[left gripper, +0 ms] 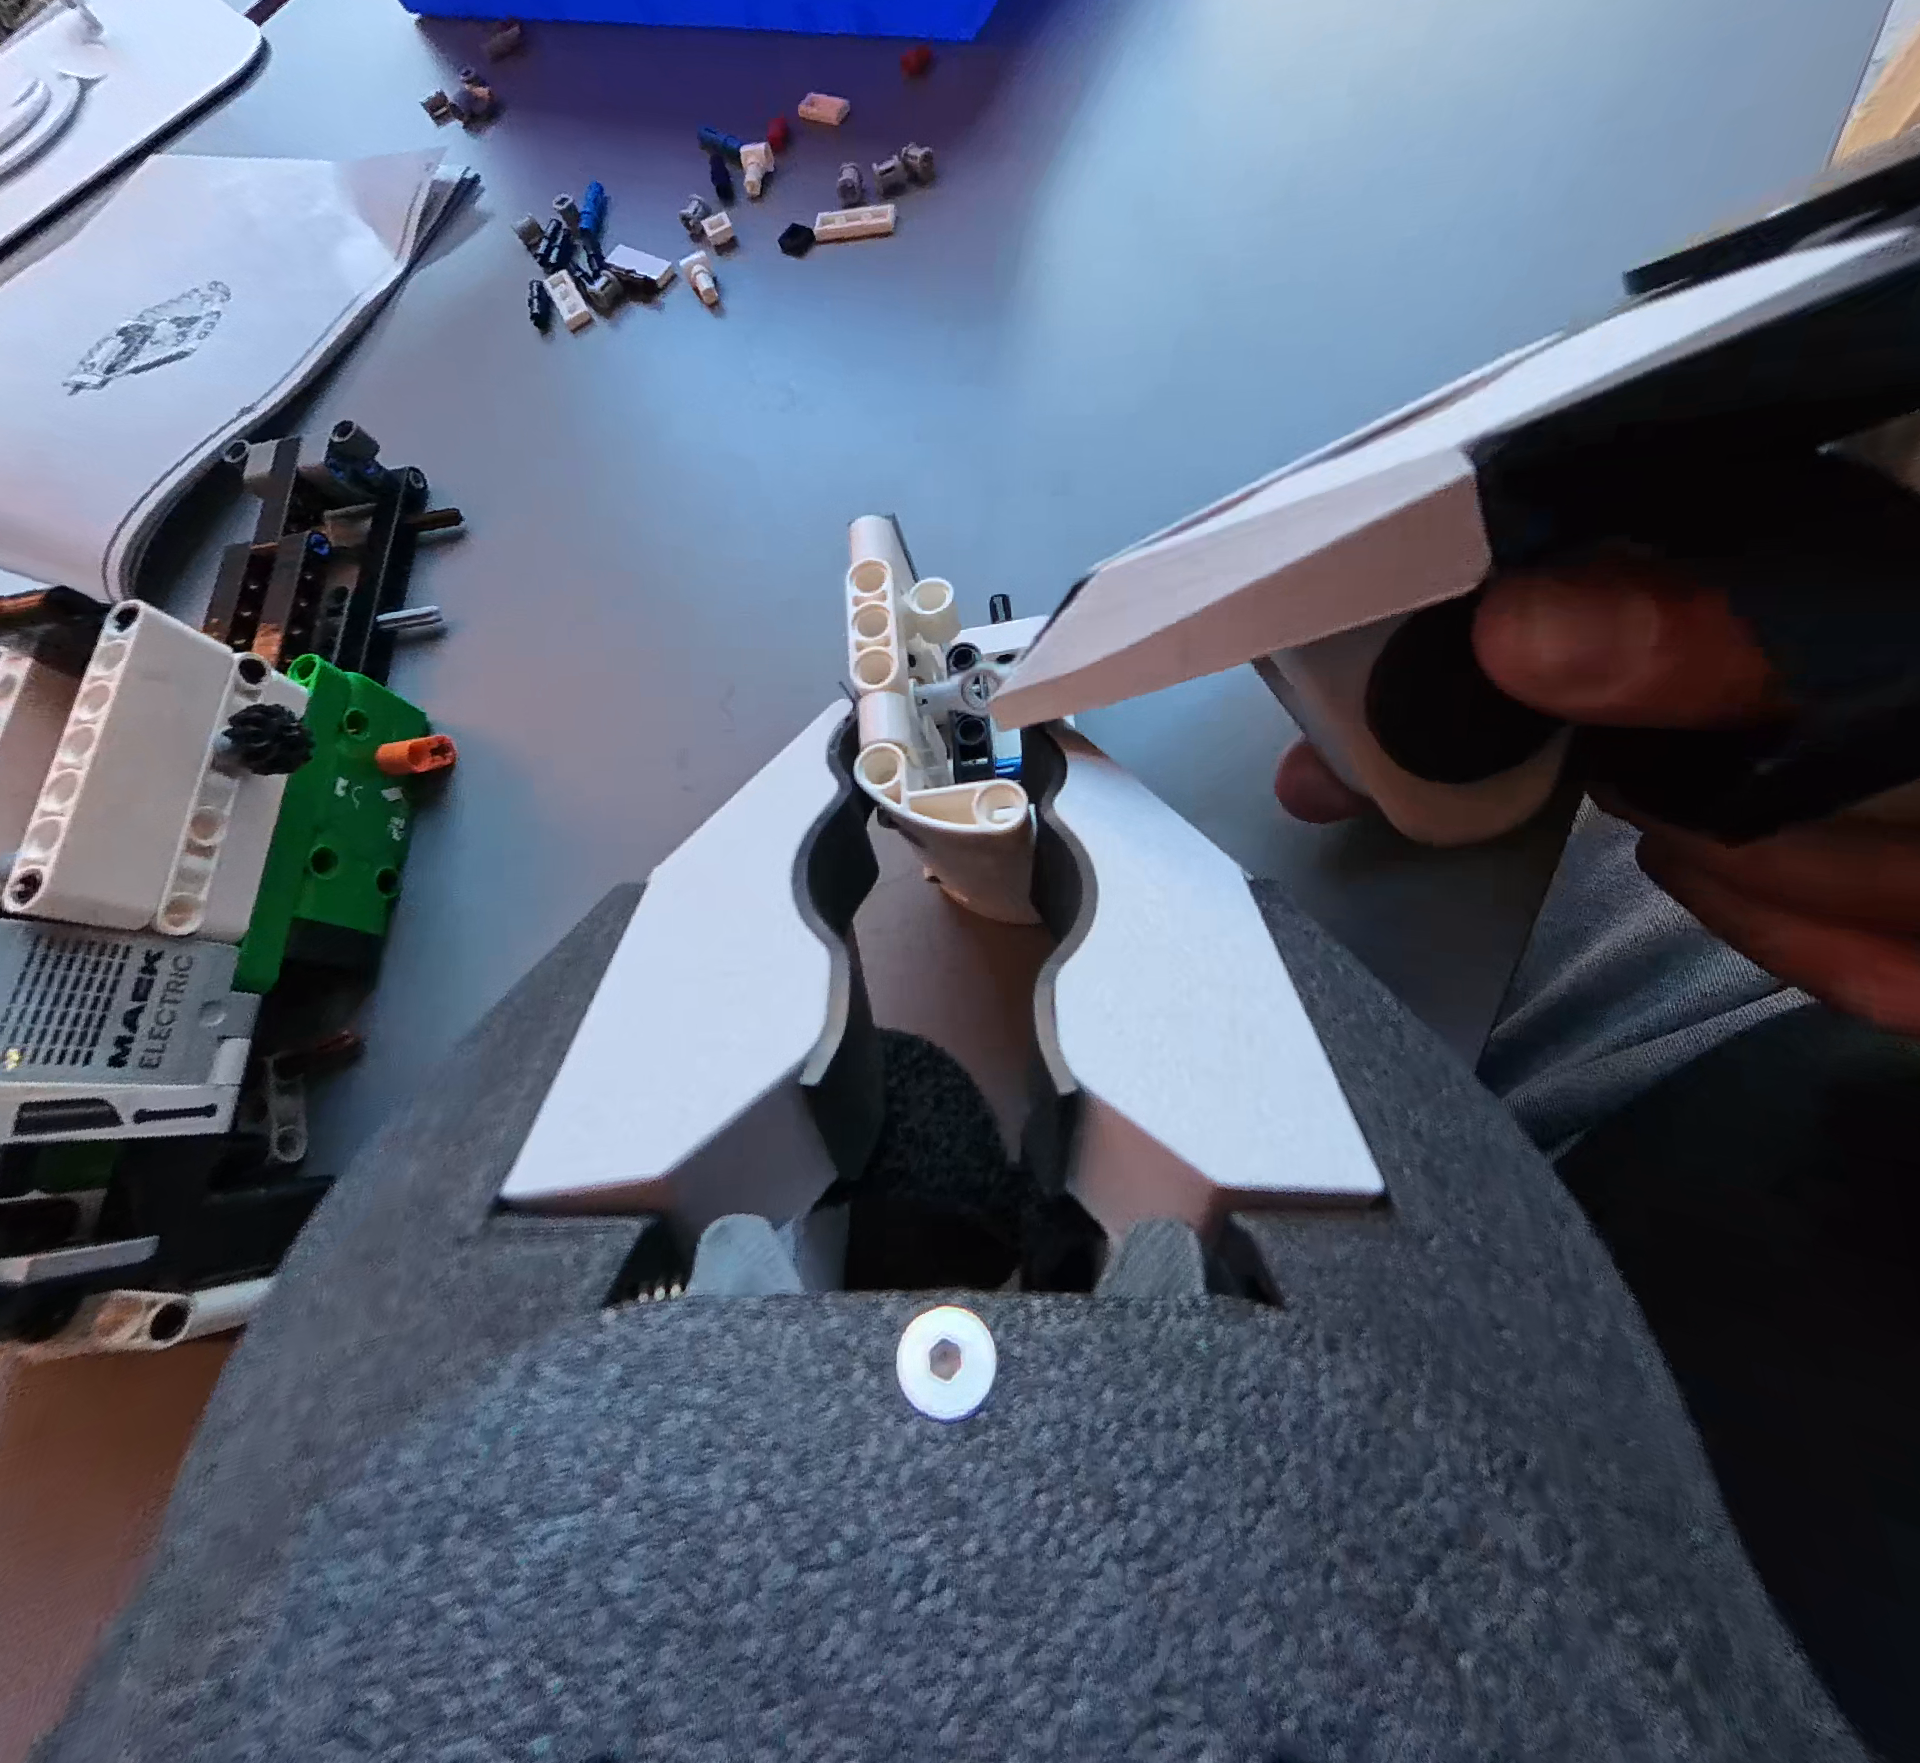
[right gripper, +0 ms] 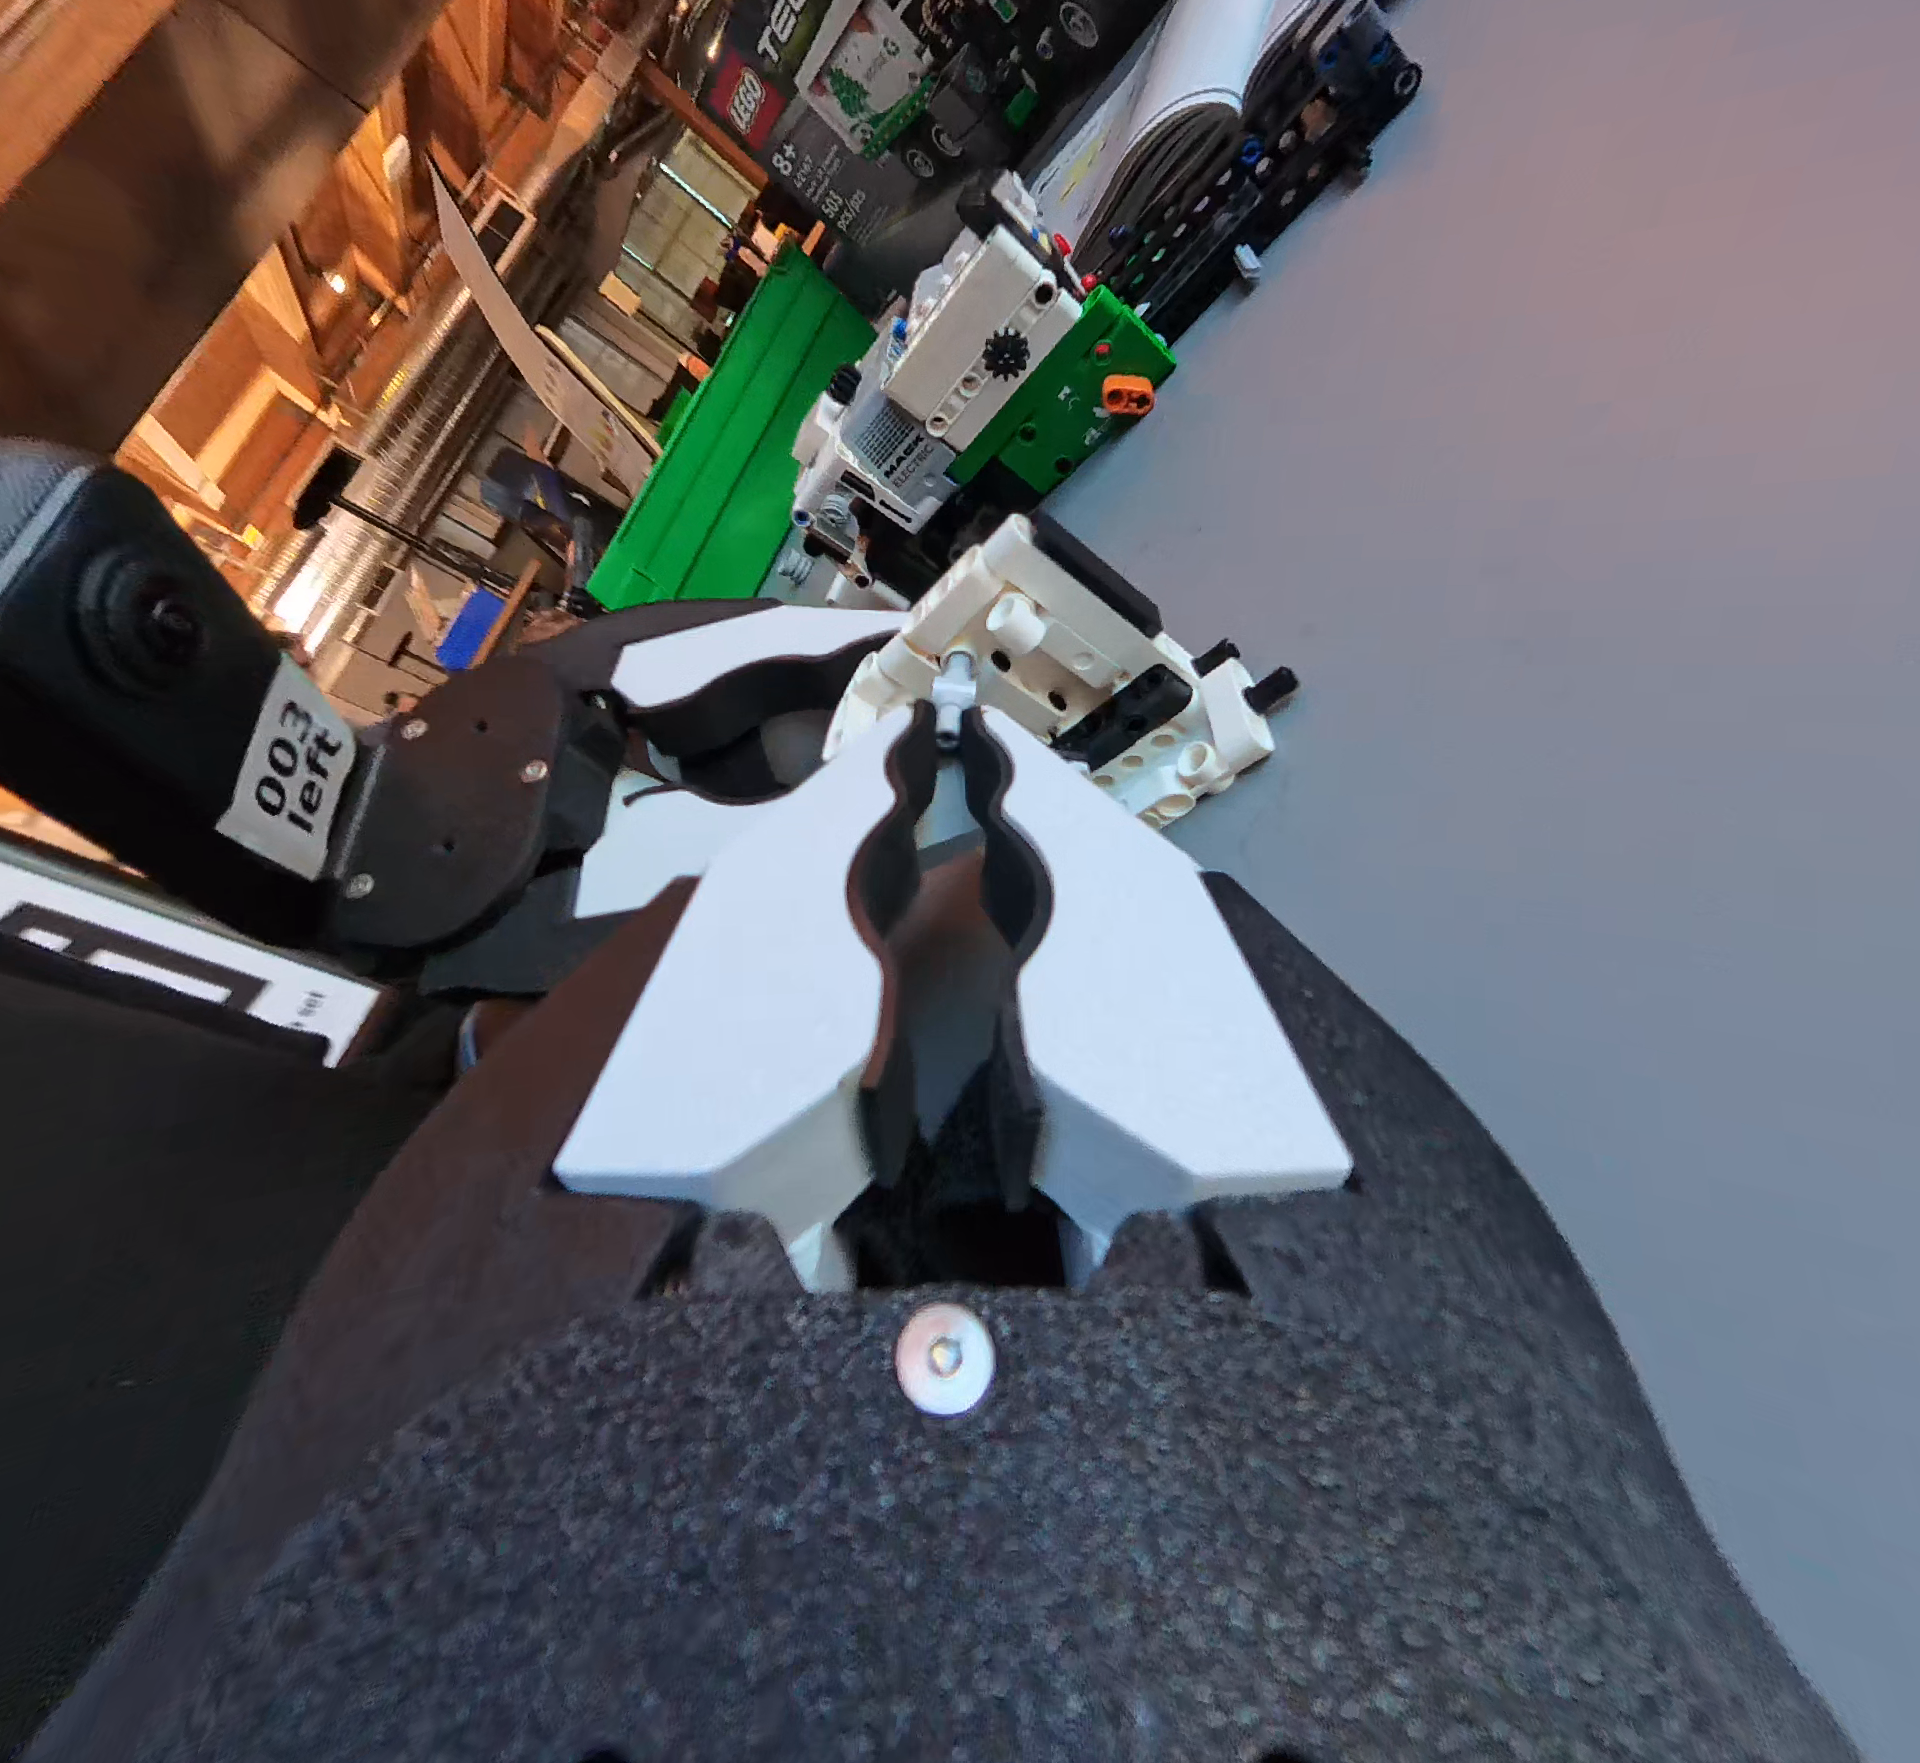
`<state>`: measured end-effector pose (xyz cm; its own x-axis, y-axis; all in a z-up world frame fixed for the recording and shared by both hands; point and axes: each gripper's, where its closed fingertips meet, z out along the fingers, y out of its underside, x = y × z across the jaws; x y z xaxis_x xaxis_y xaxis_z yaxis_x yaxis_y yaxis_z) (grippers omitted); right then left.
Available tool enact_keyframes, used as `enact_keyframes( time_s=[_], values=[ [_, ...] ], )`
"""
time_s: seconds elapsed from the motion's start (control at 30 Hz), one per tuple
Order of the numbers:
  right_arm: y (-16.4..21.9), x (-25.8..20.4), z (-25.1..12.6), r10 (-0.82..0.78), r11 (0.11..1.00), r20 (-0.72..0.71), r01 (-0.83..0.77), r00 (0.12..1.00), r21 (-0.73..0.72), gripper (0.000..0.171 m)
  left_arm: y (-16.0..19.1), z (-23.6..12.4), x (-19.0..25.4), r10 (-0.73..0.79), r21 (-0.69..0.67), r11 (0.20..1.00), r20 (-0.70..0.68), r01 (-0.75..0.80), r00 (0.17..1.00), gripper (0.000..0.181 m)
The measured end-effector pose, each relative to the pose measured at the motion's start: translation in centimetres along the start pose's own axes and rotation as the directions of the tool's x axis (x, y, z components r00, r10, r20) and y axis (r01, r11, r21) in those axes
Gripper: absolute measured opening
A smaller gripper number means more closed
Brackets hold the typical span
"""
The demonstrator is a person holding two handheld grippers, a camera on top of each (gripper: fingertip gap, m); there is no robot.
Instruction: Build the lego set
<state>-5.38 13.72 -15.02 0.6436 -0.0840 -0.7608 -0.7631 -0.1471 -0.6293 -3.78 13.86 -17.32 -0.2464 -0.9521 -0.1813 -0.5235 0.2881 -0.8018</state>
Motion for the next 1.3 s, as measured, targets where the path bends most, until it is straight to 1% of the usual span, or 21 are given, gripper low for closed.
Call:
enact_keyframes(
  time_s=[0.13, 0.2, 0.23, 0.33, 0.47, 0.5, 0.57, 0.67, 0.73, 0.8, 0.97, 1.07, 1.17, 1.23, 1.3],
  values=[
    [0.46, 0.21, 0.16, -0.076, 0.997, -0.051, 0.075, 0.996, -0.018, 0.005, 0.1, 0.03, 0.18, 0.024, -0.007, 1.0, 0.002, -0.024, 1.0, 0.027],
    [0.38, 0.25, 0.18, -0.062, 0.998, -0.052, 0.062, 0.997, -0.009, 0.005, 0.1, 0.08, 0.11, 0.032, -0.007, 0.999, 0.01, -0.032, 0.999, 0.027],
    [0.35, 0.26, 0.17, -0.05, 0.999, -0.047, 0.05, 0.998, -0.01, 0.005, 0.08, 0.1, 0.12, 0.033, -0.006, 0.999, 0.009, -0.033, 0.999, 0.027],
    [0.09, 0.14, -0.03, 0.072, 0.997, 0.028, -0.071, 0.997, -0.024, 0.005, 0.0, 0.16, 0.14, 0.051, 0.002, 0.999, 0.0, -0.051, 0.999, 0.027],
    [0.02, -0.12, -0.06, 0.184, 0.981, 0.107, -0.177, 0.977, -0.074, 0.004, 0.1, -0.04, -0.02, 0.101, 0.017, 0.995, -0.009, -0.101, 0.995, 0.027],
    [0.08, -0.1, 0.05, 0.183, 0.981, 0.104, -0.176, 0.978, -0.078, 0.004, 0.14, -0.04, -0.09, 0.1, 0.014, 0.995, -0.01, -0.1, 0.995, 0.027],
    [0.3, 0.02, 0.35, 0.123, 0.99, 0.061, -0.118, 0.991, -0.077, 0.004, 0.17, 0.04, -0.14, 0.106, 0.012, 0.994, -0.021, -0.105, 0.994, 0.027],
    [0.11, 0.06, 0.3, 0.206, 0.976, 0.098, -0.198, 0.974, -0.086, 0.004, 0.07, 0.16, -0.16, 0.131, 0.02, 0.991, -0.028, -0.131, 0.991, 0.028],
    [0.11, 0.11, 0.31, 0.212, 0.975, 0.099, -0.203, 0.972, -0.095, 0.004, 0.05, 0.21, -0.15, 0.14, 0.023, 0.99, -0.034, -0.139, 0.99, 0.028],
    [0.01, 0.09, 0.28, 0.271, 0.96, 0.121, -0.259, 0.955, -0.105, 0.004, 0.04, 0.24, -0.17, 0.143, 0.026, 0.99, -0.039, -0.142, 0.989, 0.028],
    [-0.1, 0.07, 0.32, 0.321, 0.944, 0.146, -0.302, 0.936, -0.134, 0.004, 0.04, 0.3, -0.3, 0.148, 0.039, 0.989, -0.09, -0.145, 0.985, 0.027],
    [-0.06, 0.05, 0.12, 0.362, 0.927, 0.157, -0.338, 0.919, -0.161, 0.004, 0.0, 0.2, -0.26, 0.19, 0.051, 0.981, -0.076, -0.187, 0.979, 0.028],
    [-0.03, 0.04, 0.24, 0.363, 0.926, 0.141, -0.34, 0.921, -0.164, 0.004, -0.02, 0.18, -0.24, 0.188, 0.059, 0.982, -0.123, -0.182, 0.974, 0.028],
    [-0.01, -0.03, 0.26, 0.36, 0.927, 0.143, -0.335, 0.922, -0.172, 0.004, 0.04, 0.0, 0.05, 0.177, 0.066, 0.984, -0.181, -0.168, 0.967, 0.037],
    [0.0, -0.02, 0.26, 0.342, 0.933, 0.14, -0.317, 0.929, -0.173, 0.004, 0.19, -0.41, 0.3, 0.163, 0.072, 0.986, -0.223, -0.151, 0.961, 0.06]
  ],
)
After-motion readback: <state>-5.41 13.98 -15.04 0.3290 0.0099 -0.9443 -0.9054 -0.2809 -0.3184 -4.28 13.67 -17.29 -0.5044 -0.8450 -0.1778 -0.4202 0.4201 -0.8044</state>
